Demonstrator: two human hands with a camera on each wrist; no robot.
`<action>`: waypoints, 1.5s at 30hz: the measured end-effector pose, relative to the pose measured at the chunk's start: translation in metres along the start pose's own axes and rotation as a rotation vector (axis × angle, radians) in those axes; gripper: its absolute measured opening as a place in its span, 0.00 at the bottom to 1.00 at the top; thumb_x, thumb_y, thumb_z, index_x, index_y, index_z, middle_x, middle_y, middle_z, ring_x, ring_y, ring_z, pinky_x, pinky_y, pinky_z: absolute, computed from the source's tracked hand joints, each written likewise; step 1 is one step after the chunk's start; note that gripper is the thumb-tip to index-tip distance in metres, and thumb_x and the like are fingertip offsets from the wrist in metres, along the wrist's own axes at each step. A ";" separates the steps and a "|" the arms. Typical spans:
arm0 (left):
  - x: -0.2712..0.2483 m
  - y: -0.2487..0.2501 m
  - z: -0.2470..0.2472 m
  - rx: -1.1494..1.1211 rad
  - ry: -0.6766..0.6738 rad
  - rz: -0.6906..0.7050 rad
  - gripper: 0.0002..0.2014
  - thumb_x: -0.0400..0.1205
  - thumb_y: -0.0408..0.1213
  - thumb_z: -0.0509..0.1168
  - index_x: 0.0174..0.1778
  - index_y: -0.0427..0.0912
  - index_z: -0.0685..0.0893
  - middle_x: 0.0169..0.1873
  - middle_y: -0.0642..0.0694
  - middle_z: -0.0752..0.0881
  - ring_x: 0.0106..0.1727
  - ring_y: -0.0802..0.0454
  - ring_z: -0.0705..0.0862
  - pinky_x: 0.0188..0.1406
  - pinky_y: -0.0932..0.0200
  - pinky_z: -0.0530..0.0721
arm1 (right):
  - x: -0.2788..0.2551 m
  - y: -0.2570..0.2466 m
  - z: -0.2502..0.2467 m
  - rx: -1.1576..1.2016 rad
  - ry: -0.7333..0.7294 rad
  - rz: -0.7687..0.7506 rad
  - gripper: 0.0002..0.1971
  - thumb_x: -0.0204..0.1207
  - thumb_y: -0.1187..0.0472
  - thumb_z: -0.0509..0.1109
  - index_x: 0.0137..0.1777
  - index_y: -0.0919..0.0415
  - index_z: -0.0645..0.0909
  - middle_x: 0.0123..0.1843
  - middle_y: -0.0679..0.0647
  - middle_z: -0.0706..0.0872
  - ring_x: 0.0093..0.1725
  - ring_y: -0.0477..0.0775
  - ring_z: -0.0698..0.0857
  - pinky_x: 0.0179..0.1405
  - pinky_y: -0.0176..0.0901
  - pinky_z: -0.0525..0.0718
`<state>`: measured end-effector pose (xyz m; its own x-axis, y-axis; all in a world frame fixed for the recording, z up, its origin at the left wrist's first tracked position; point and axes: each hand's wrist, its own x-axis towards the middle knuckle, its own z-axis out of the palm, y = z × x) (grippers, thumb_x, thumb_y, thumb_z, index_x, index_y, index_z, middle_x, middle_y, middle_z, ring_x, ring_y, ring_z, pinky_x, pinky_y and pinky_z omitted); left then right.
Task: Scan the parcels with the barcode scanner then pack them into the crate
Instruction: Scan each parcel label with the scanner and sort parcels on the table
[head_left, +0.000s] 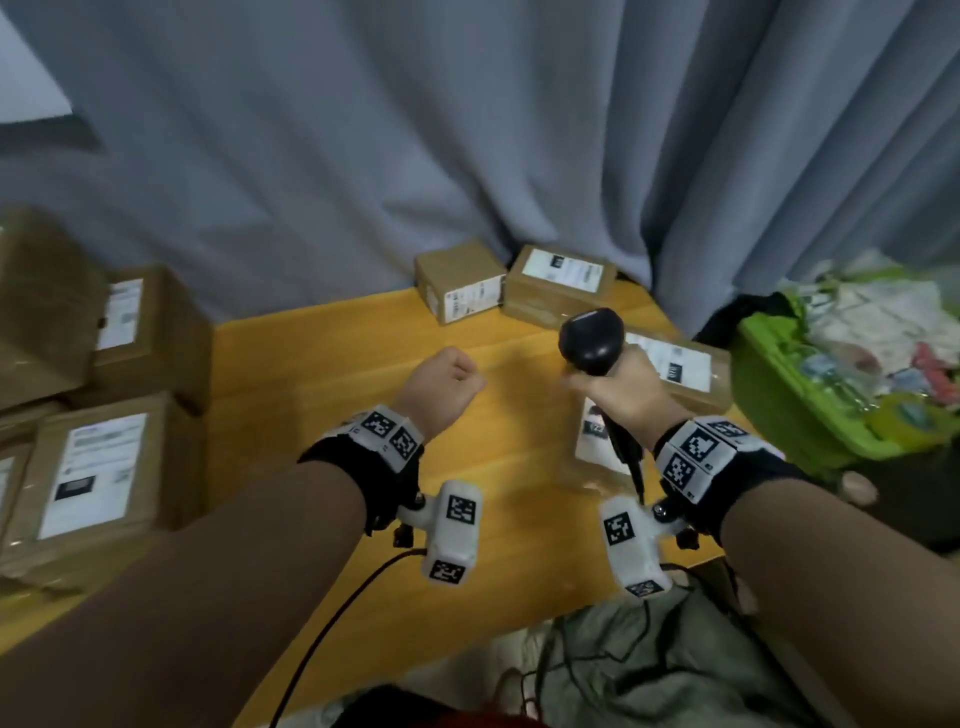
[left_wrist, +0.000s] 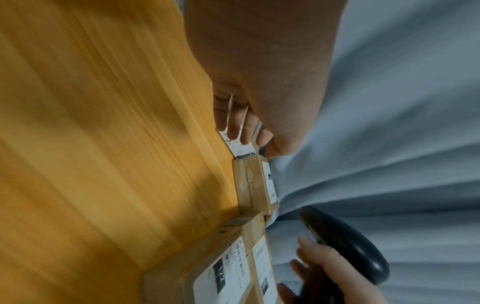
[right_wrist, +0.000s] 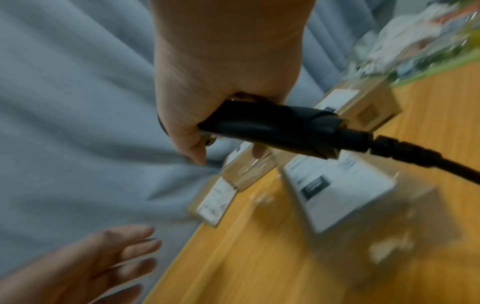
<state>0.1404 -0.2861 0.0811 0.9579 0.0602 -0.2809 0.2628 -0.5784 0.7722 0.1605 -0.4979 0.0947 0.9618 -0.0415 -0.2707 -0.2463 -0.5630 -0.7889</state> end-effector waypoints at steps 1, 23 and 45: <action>0.009 0.006 0.010 0.076 -0.014 0.019 0.14 0.84 0.43 0.63 0.63 0.42 0.77 0.56 0.48 0.78 0.57 0.48 0.78 0.51 0.57 0.74 | 0.012 0.013 -0.013 -0.040 0.045 0.012 0.24 0.51 0.42 0.79 0.45 0.54 0.83 0.52 0.61 0.85 0.51 0.59 0.86 0.56 0.59 0.85; 0.276 0.041 0.052 0.864 -0.159 -0.002 0.35 0.78 0.72 0.46 0.81 0.71 0.45 0.85 0.40 0.45 0.83 0.28 0.42 0.74 0.19 0.40 | 0.143 0.110 -0.026 -0.388 -0.030 0.172 0.35 0.60 0.41 0.83 0.68 0.46 0.80 0.86 0.48 0.54 0.83 0.64 0.41 0.83 0.57 0.39; 0.117 -0.095 -0.095 0.551 -0.063 -0.097 0.37 0.82 0.63 0.54 0.84 0.56 0.50 0.82 0.39 0.58 0.81 0.33 0.59 0.76 0.32 0.63 | 0.086 0.005 0.177 -0.473 -0.288 -0.053 0.36 0.59 0.29 0.69 0.67 0.44 0.80 0.85 0.50 0.60 0.86 0.62 0.41 0.79 0.76 0.43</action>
<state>0.2385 -0.1469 0.0284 0.9189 0.0954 -0.3827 0.2340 -0.9129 0.3344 0.2205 -0.3584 -0.0297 0.8836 0.1871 -0.4293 -0.0538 -0.8701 -0.4899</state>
